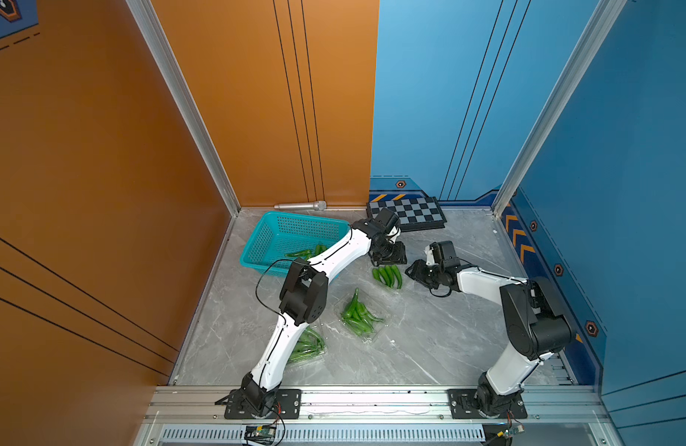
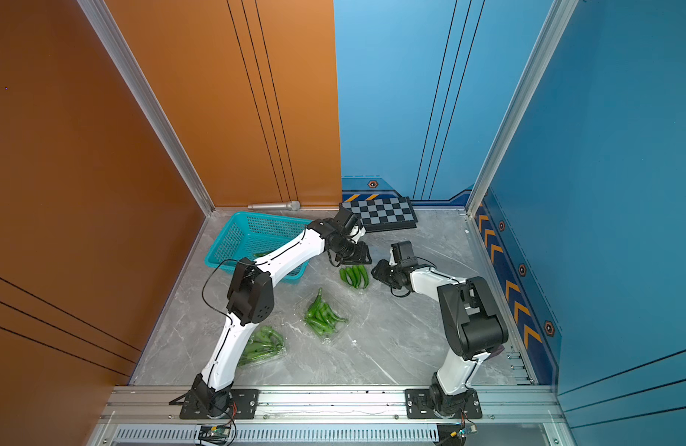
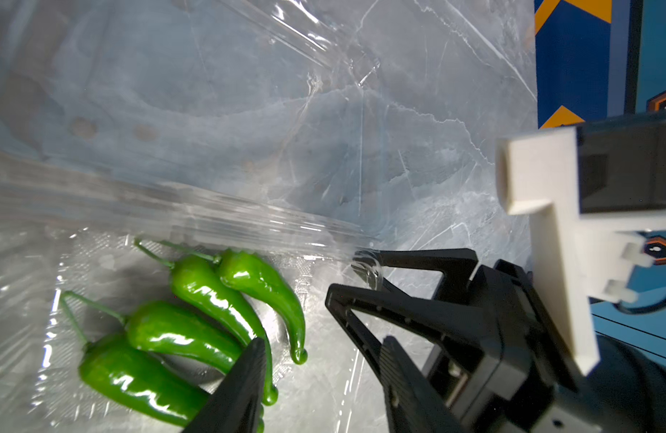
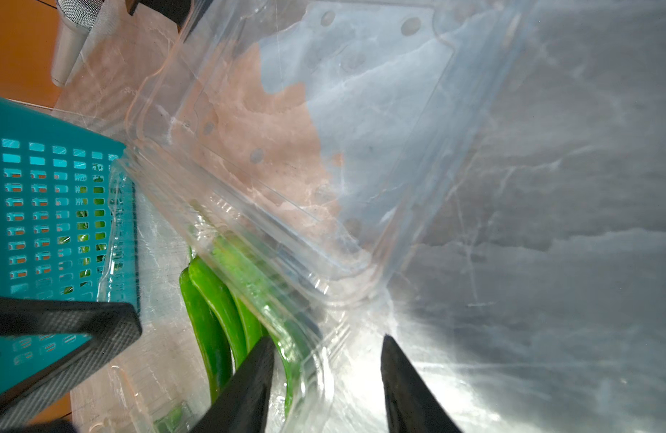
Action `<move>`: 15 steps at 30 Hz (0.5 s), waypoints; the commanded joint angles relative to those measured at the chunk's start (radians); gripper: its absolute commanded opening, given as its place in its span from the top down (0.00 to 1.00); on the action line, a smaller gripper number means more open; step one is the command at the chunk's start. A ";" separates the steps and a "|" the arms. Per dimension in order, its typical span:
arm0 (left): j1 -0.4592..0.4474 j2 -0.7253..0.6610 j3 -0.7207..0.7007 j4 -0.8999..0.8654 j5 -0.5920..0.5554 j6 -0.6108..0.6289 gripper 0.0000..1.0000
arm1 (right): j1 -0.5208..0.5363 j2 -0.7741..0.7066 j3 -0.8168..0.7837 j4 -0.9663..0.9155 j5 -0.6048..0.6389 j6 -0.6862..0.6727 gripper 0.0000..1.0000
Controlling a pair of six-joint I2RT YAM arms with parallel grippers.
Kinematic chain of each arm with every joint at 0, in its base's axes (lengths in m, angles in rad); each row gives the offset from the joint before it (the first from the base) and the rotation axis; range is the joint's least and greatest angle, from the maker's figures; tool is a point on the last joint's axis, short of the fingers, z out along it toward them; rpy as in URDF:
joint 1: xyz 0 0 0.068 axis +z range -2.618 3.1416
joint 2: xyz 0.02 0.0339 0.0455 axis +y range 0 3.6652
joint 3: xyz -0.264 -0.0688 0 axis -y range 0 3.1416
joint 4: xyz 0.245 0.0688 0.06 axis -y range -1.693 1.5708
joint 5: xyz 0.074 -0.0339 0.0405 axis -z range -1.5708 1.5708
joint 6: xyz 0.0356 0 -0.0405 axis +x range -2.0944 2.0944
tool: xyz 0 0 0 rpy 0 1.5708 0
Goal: Take small green peppers out of containers
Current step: Pick up the green pepper from the packing box.
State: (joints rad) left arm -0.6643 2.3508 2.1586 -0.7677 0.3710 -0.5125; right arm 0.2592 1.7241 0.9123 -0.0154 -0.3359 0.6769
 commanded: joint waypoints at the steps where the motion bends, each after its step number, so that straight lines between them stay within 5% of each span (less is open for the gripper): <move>1: -0.008 0.021 0.000 -0.013 0.017 -0.023 0.48 | 0.005 -0.024 -0.015 -0.012 0.028 -0.013 0.52; 15: -0.020 0.126 0.055 -0.013 -0.014 -0.034 0.48 | 0.008 -0.040 -0.029 -0.016 0.016 -0.020 0.52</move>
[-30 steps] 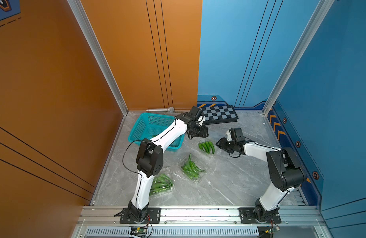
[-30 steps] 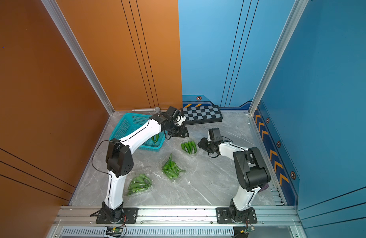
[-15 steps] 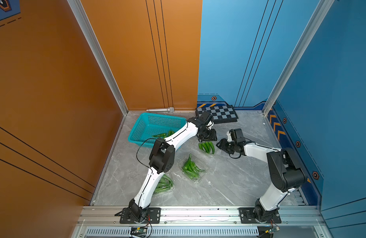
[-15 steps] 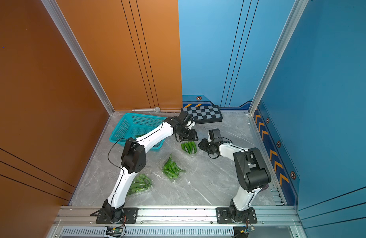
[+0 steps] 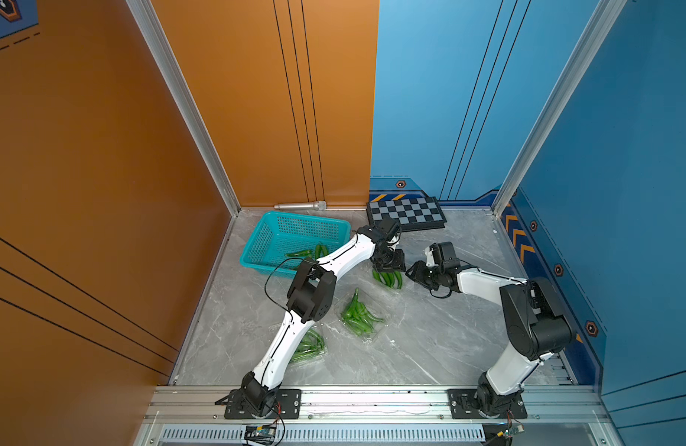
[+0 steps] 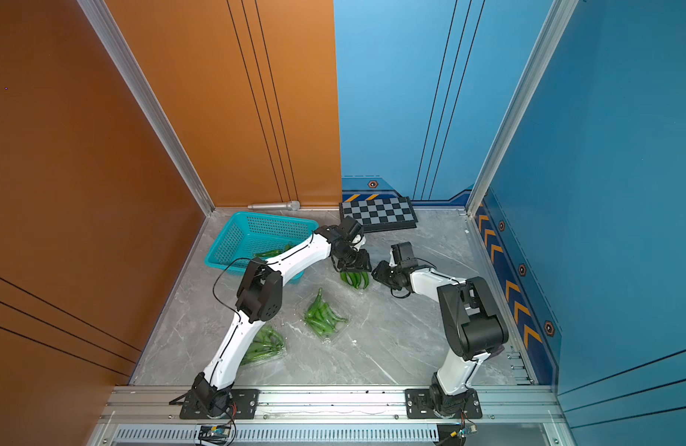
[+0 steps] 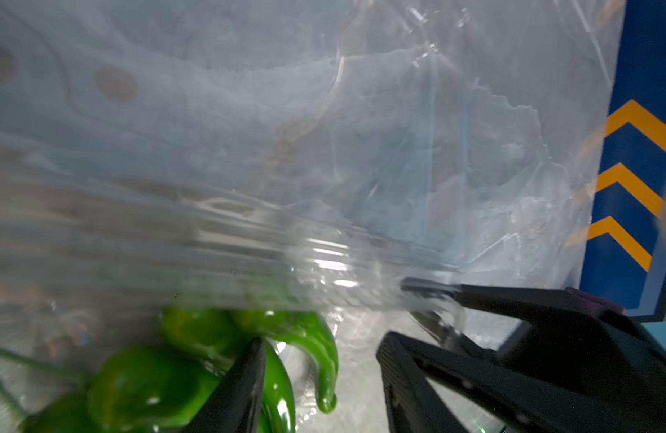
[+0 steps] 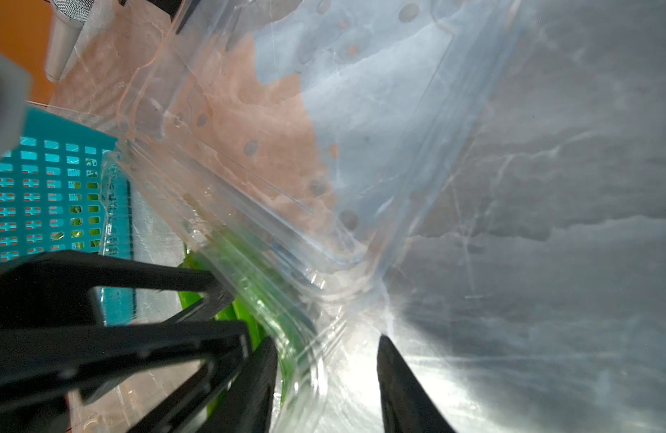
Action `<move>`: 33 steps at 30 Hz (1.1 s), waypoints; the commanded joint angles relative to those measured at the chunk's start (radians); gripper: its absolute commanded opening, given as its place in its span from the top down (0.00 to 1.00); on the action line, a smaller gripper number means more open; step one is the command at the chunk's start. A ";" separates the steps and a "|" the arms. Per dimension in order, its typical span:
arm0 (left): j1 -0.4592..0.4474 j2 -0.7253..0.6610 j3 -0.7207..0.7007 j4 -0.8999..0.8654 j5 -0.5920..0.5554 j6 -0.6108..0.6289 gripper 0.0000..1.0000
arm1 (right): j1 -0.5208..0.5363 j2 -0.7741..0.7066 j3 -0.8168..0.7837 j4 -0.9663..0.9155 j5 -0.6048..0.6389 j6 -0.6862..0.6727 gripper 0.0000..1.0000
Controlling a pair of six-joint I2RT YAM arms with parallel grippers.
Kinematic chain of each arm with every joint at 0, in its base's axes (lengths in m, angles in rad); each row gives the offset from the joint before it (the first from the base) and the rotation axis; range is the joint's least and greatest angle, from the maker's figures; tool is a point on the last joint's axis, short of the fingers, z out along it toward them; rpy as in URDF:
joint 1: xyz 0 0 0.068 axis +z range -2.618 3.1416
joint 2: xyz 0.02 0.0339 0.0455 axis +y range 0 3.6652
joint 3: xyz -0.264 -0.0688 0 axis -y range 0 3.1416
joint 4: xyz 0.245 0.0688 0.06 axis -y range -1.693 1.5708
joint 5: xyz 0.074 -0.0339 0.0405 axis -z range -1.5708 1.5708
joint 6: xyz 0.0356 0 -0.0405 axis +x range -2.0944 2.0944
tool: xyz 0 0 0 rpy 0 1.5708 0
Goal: Take small green peppers out of containers
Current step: Pick up the green pepper from the packing box.
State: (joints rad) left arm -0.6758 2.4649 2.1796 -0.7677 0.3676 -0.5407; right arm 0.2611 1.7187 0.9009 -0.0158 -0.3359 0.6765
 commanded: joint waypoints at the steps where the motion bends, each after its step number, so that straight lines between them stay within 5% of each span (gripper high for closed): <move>1: -0.010 0.017 0.034 -0.012 -0.011 -0.006 0.48 | 0.007 -0.036 -0.020 -0.014 0.020 -0.020 0.52; 19: -0.023 0.083 0.083 -0.015 -0.080 -0.021 0.48 | 0.007 -0.044 -0.034 -0.003 0.003 -0.029 0.57; 33: -0.021 0.084 0.101 -0.013 -0.087 -0.017 0.91 | 0.009 -0.041 -0.031 -0.009 -0.007 -0.037 0.60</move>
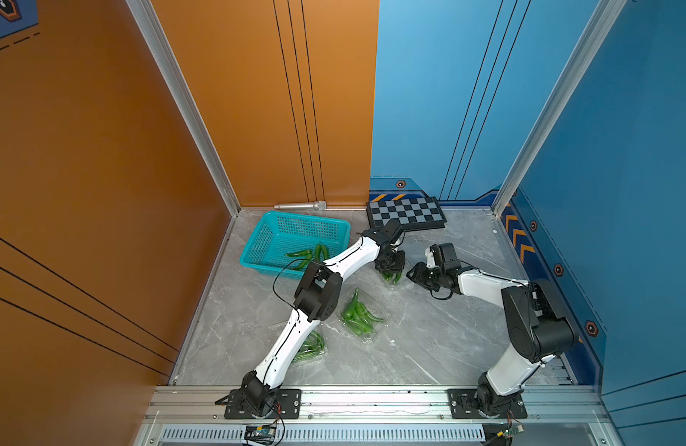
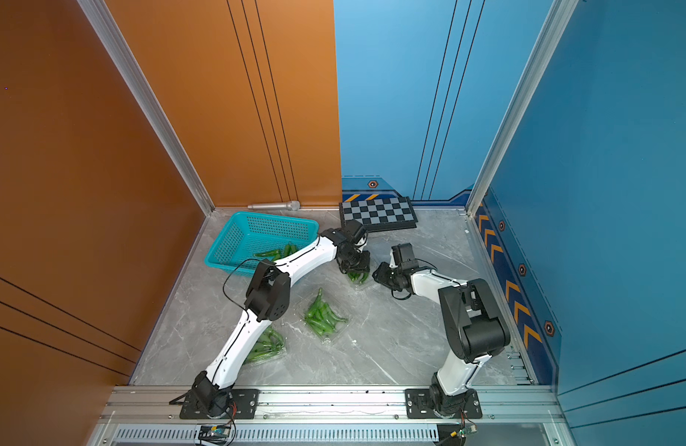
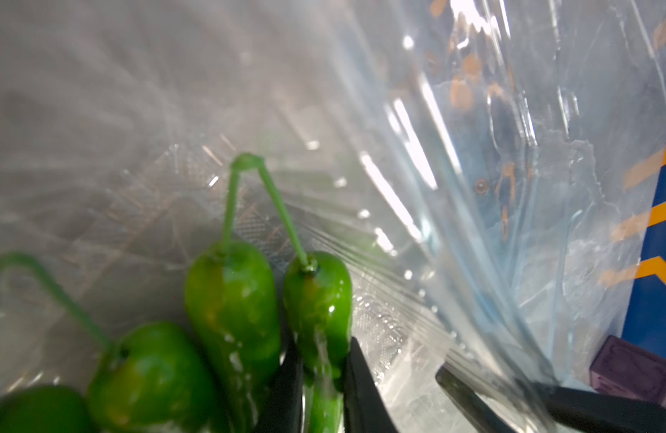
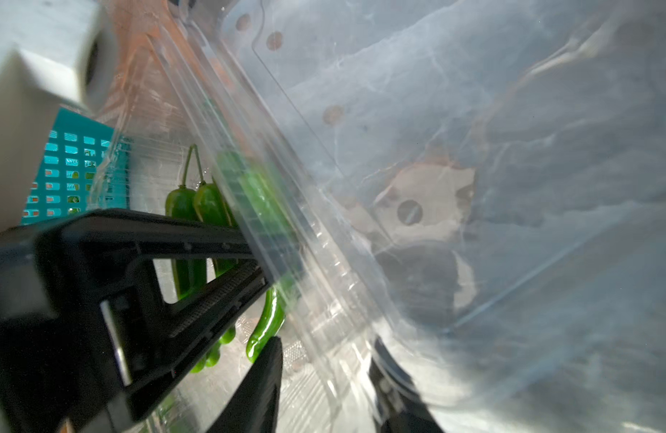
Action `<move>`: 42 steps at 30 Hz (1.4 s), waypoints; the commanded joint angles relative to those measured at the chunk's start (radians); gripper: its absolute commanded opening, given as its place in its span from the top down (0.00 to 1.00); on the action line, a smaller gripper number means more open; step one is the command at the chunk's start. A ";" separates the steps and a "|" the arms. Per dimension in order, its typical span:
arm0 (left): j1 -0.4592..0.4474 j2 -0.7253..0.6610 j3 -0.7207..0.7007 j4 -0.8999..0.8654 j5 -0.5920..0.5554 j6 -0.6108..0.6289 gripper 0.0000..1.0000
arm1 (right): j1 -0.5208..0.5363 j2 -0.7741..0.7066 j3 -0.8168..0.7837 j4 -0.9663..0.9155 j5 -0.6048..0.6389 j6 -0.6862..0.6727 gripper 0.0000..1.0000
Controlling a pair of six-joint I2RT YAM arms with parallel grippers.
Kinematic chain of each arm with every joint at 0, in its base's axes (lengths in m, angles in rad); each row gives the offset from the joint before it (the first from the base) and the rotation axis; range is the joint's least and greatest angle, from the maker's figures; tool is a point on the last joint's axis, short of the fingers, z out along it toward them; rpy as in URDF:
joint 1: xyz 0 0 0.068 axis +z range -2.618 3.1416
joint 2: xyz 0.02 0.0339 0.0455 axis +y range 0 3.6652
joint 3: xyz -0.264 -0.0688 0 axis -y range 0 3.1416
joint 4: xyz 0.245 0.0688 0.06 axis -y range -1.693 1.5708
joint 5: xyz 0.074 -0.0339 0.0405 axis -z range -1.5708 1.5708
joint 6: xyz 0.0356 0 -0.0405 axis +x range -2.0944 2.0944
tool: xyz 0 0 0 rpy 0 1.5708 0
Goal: Take small green peppers out of containers
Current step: Pick up the green pepper from the packing box.
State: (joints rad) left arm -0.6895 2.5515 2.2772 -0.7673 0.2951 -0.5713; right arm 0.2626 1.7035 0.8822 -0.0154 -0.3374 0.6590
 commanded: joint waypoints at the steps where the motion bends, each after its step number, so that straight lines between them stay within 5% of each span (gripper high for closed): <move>1: -0.007 -0.013 -0.003 -0.015 -0.019 0.019 0.91 | 0.007 -0.025 -0.012 -0.008 -0.005 -0.019 0.60; 9: 0.002 -0.098 -0.059 -0.014 -0.051 0.063 1.00 | 0.004 -0.024 -0.005 -0.018 -0.003 -0.025 0.60; 42: 0.123 -0.525 -0.317 -0.014 -0.049 0.173 1.00 | -0.006 -0.005 0.032 -0.036 -0.006 -0.032 0.60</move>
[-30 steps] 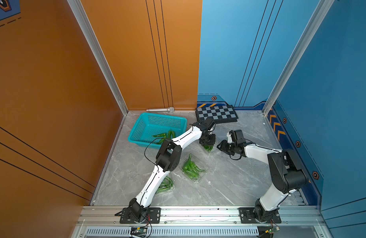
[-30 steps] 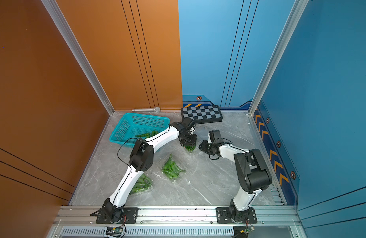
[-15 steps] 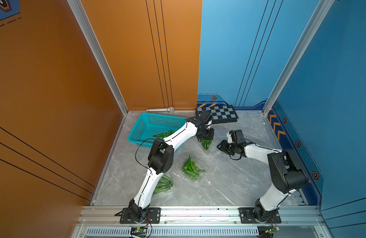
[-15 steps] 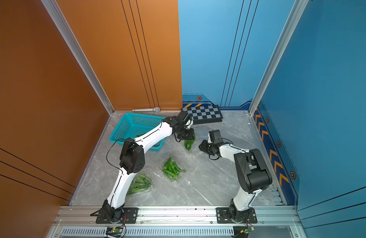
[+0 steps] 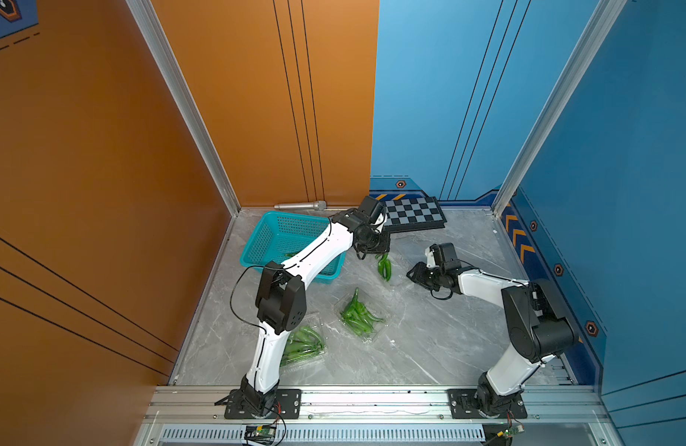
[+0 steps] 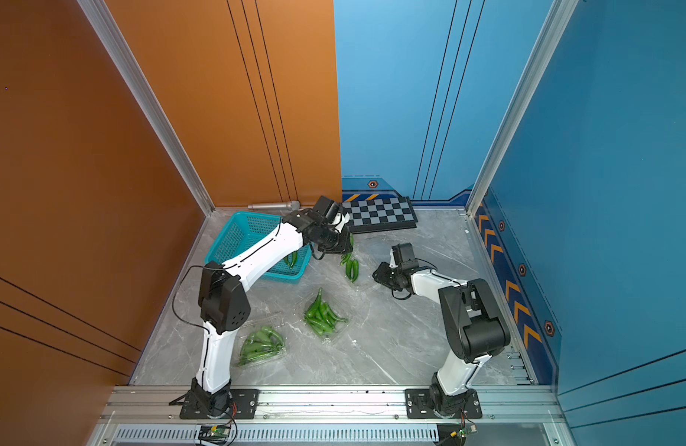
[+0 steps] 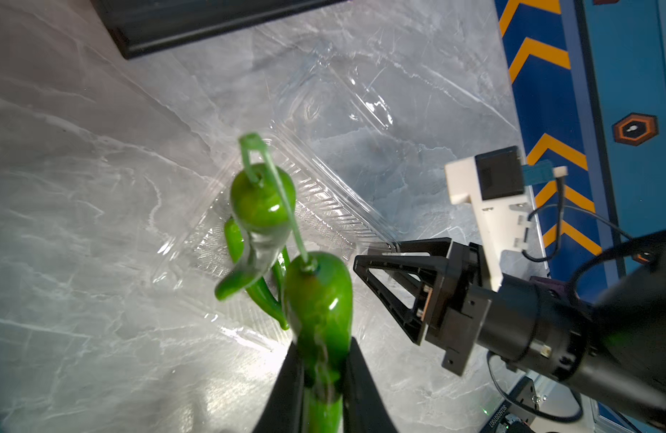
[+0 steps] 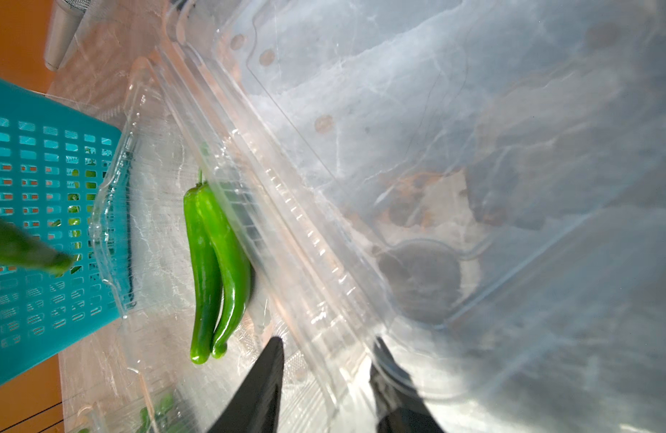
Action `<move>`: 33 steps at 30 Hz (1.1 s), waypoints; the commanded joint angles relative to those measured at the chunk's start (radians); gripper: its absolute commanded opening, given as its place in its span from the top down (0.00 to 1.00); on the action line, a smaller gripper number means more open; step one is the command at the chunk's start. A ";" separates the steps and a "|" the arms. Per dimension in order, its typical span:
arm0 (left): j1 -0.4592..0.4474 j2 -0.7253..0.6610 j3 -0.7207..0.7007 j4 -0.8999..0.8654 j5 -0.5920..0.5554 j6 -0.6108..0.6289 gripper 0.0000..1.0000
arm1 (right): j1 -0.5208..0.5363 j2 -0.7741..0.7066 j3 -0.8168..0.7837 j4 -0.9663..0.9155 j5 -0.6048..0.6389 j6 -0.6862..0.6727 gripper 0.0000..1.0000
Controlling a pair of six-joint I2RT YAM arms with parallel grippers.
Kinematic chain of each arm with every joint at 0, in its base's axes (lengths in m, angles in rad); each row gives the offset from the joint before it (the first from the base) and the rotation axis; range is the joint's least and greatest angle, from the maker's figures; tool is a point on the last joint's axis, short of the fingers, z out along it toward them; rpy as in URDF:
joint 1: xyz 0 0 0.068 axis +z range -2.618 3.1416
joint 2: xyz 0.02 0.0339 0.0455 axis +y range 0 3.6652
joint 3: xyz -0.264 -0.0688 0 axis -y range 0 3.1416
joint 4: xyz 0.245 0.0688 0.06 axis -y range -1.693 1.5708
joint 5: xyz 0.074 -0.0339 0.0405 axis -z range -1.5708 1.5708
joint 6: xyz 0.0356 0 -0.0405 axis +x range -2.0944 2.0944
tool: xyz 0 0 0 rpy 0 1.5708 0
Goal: Take small green peppers out of containers
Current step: Pick up the green pepper from the packing box, then place the green pepper in the basket.
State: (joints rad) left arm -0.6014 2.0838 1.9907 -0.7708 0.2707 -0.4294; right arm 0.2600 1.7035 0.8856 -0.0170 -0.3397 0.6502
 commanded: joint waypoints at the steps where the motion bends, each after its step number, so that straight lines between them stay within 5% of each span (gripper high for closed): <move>1: 0.055 -0.079 -0.046 -0.012 -0.033 0.035 1.00 | -0.002 -0.004 0.029 -0.036 -0.004 -0.023 0.60; 8: 0.249 -0.231 -0.200 -0.011 -0.118 0.063 1.00 | 0.000 0.005 0.035 -0.033 -0.005 -0.021 0.59; 14: 0.364 -0.207 -0.275 -0.015 -0.123 0.063 0.99 | 0.004 0.006 0.036 -0.028 -0.003 -0.016 0.59; 20: 0.412 -0.170 -0.297 -0.025 -0.193 0.069 0.85 | 0.004 0.000 0.028 -0.034 -0.005 -0.020 0.59; 22: 0.418 -0.163 -0.295 -0.028 -0.196 0.077 0.66 | 0.004 0.000 0.026 -0.037 -0.007 -0.021 0.58; 27: 0.418 -0.164 -0.294 -0.029 -0.218 0.077 0.40 | 0.005 -0.003 0.021 -0.038 -0.007 -0.021 0.53; 33: 0.336 -0.227 -0.267 -0.028 -0.176 0.079 0.39 | 0.001 -0.018 0.008 -0.043 0.010 -0.020 0.51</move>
State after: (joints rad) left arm -0.2066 1.9133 1.7008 -0.7792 0.0765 -0.3626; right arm 0.2611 1.7035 0.8967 -0.0204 -0.3397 0.6498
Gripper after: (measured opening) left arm 0.615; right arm 0.487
